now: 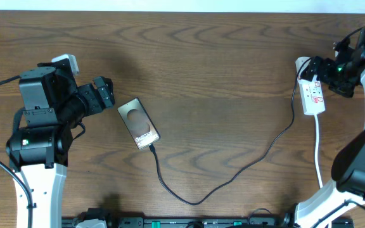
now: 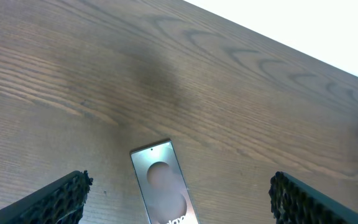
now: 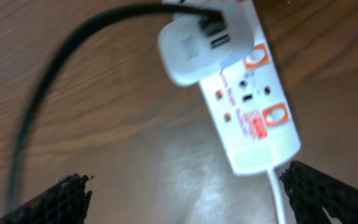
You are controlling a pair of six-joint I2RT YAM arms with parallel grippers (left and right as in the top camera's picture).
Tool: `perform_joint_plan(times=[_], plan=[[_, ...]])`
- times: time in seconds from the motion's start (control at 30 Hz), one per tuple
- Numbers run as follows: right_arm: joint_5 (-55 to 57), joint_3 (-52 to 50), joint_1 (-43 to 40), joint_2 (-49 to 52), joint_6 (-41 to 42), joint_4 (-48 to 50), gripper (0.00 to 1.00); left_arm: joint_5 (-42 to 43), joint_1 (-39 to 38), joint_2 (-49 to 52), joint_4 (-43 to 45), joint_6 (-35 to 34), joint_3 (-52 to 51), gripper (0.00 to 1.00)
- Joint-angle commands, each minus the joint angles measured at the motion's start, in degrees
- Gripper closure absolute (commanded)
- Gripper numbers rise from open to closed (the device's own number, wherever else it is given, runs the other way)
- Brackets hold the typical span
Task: Plug charger to phone and switch on socket
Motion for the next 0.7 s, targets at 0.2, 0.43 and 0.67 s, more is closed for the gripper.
perform_joint_plan(times=[0.2,0.43,0.67], plan=[[-7.8,1.8,-2.5,7.8,-2.3,6.4,0.01,-0.6,0.2,-0.1,-0.1,0.5,0.5,0.06],[-10.5,5.1,-2.9,11.2,-6.7,7.8,0.01,-0.6,0.2,-0.1,-0.1,0.5,0.5,0.07],[-10.6,5.2,-2.9,11.6,-8.1,11.5,0.01,-0.6,0.2,-0.1,-0.1,0.5,0.5,0.06]])
